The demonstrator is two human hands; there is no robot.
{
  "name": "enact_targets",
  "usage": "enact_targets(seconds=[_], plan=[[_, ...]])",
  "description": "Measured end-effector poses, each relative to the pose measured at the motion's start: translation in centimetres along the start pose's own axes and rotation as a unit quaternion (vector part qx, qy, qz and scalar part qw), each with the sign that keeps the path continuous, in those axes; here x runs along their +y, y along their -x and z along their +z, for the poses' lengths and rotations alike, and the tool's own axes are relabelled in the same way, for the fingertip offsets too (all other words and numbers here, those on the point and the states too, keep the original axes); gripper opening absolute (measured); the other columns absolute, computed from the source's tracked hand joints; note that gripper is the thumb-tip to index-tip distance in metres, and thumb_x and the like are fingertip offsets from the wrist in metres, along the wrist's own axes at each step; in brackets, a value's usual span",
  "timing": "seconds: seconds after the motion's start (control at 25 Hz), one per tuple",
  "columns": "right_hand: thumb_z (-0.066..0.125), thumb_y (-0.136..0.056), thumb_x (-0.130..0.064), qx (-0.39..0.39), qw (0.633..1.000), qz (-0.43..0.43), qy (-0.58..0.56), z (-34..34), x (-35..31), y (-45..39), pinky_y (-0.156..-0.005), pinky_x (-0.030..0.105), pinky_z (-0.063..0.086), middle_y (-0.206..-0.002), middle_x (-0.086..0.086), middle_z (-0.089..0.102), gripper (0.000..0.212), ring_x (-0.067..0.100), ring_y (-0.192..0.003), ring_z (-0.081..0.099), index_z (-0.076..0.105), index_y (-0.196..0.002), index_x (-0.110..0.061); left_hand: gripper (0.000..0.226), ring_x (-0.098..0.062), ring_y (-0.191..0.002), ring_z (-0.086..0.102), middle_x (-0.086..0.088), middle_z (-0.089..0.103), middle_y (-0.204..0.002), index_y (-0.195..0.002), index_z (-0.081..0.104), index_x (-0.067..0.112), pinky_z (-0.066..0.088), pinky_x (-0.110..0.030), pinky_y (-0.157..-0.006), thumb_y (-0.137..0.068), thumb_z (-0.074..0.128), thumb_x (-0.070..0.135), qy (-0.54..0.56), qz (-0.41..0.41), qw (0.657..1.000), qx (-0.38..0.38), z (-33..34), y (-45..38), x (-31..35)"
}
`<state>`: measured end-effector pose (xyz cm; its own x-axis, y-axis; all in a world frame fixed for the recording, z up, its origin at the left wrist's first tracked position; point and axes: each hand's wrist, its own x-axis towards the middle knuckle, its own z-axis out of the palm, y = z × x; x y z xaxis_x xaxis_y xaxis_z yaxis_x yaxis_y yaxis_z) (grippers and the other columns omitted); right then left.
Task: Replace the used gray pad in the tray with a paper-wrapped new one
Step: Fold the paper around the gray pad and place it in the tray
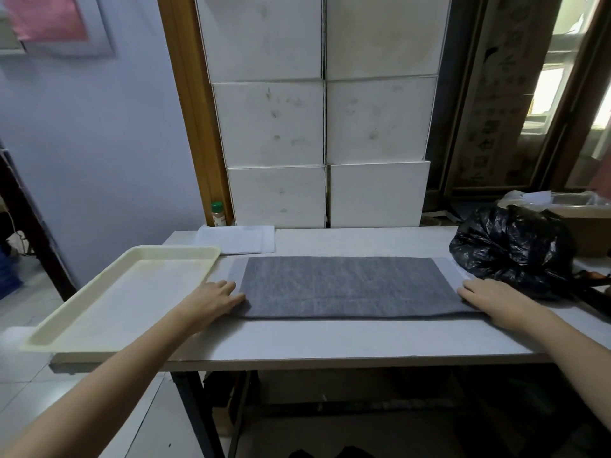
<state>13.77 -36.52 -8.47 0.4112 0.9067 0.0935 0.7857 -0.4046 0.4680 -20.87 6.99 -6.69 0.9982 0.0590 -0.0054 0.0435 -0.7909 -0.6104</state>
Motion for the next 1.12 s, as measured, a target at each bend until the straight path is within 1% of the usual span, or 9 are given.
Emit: enact_targets(seconds=[0.12,0.2,0.32,0.48,0.6,0.68,0.76,0.92,1.12], plan=[[0.083,-0.028,-0.002,-0.026,0.999,0.023,0.021,0.1,0.1,0.9,-0.047,0.020,0.026,-0.064,-0.002,0.055,0.052,0.013,-0.051,0.054,0.057,-0.069,-0.021,0.067,-0.022,-0.054,0.058,-0.008,0.061,-0.073,-0.100,0.058,0.013,0.048,-0.028,-0.044,-0.040,0.088,0.020,-0.021,-0.023,0.999,-0.019,1.2,0.0,0.8],[0.085,-0.022,-0.004,-0.018,0.997,0.056,0.042,-0.1,-0.3,1.0,-0.047,0.021,0.025,-0.062,-0.002,0.055,0.055,0.015,-0.050,0.054,0.058,-0.067,-0.020,0.056,-0.022,-0.052,0.057,-0.009,0.061,-0.069,-0.086,0.063,0.011,0.045,-0.028,-0.041,-0.037,0.090,0.017,-0.039,-0.081,0.996,-0.014,1.3,-0.2,1.3],[0.068,-0.071,-0.012,-0.033,0.994,0.084,0.062,-1.4,-1.0,1.0,-0.061,0.027,0.038,-0.095,0.002,0.059,0.028,0.021,-0.086,0.058,0.054,-0.094,-0.019,0.035,-0.021,-0.052,0.055,-0.006,0.060,-0.064,-0.062,0.067,0.015,0.044,-0.025,-0.042,-0.037,0.091,0.017,-0.052,-0.122,0.991,-0.020,0.5,-0.6,2.2],[0.044,-0.085,-0.022,-0.205,0.974,0.095,0.010,-3.9,-0.5,1.4,-0.072,0.024,0.034,-0.108,-0.006,0.049,0.020,0.014,-0.104,0.050,0.043,-0.104,-0.026,0.051,-0.025,-0.116,0.044,-0.008,0.045,-0.127,-0.134,0.041,0.014,0.037,-0.031,-0.092,-0.088,0.057,0.029,-0.087,-0.185,0.969,-0.137,-0.5,-0.6,3.2],[0.042,-0.089,-0.021,-0.167,0.975,0.147,-0.002,-5.4,-1.3,0.5,-0.083,0.026,0.035,-0.116,-0.007,0.052,0.031,0.013,-0.109,0.048,0.052,-0.117,-0.028,0.044,-0.028,-0.129,0.039,-0.009,0.043,-0.139,-0.138,0.041,0.015,0.031,-0.037,-0.105,-0.096,0.043,0.029,0.041,-0.154,0.986,-0.044,-4.0,-2.2,4.0],[0.038,-0.094,-0.021,-0.061,0.976,0.193,-0.075,-6.2,-4.7,-1.8,-0.096,0.031,0.037,-0.130,0.000,0.053,0.035,0.018,-0.120,0.048,0.055,-0.125,-0.019,0.048,-0.026,-0.143,0.025,-0.006,0.032,-0.153,-0.147,0.029,0.024,0.020,-0.042,-0.116,-0.101,0.030,0.036,0.247,-0.154,0.957,0.018,-5.4,-4.6,5.9],[0.032,-0.098,-0.023,-0.012,0.956,0.180,-0.233,-7.1,-10.0,-5.0,-0.110,0.036,0.029,-0.147,0.007,0.040,0.042,0.023,-0.135,0.036,0.044,-0.137,-0.012,0.052,-0.023,-0.149,0.002,0.001,0.012,-0.160,-0.150,0.015,0.032,0.002,-0.046,-0.121,-0.101,0.020,0.046,0.374,-0.140,0.917,-0.015,-5.7,-7.3,8.8],[0.018,-0.101,-0.038,-0.094,0.930,0.129,-0.331,-7.3,-18.5,-10.9,-0.120,0.039,0.000,-0.160,0.002,0.003,0.055,0.017,-0.148,-0.001,0.009,-0.151,-0.015,0.054,-0.024,-0.148,-0.009,0.004,0.000,-0.161,-0.149,0.007,0.040,-0.009,-0.051,-0.118,-0.098,0.017,0.054,0.376,-0.153,0.912,-0.066,-4.3,-9.6,12.3],[0.019,-0.099,-0.048,-0.076,0.931,0.152,-0.322,-4.8,-18.7,-11.2,-0.120,0.036,-0.002,-0.160,0.000,0.001,0.061,0.015,-0.147,-0.002,0.007,-0.151,-0.018,0.059,-0.023,-0.149,-0.009,0.002,-0.001,-0.161,-0.149,0.008,0.040,-0.008,-0.049,-0.118,-0.095,0.019,0.059,0.388,-0.188,0.900,-0.069,-3.4,-8.9,12.1]])
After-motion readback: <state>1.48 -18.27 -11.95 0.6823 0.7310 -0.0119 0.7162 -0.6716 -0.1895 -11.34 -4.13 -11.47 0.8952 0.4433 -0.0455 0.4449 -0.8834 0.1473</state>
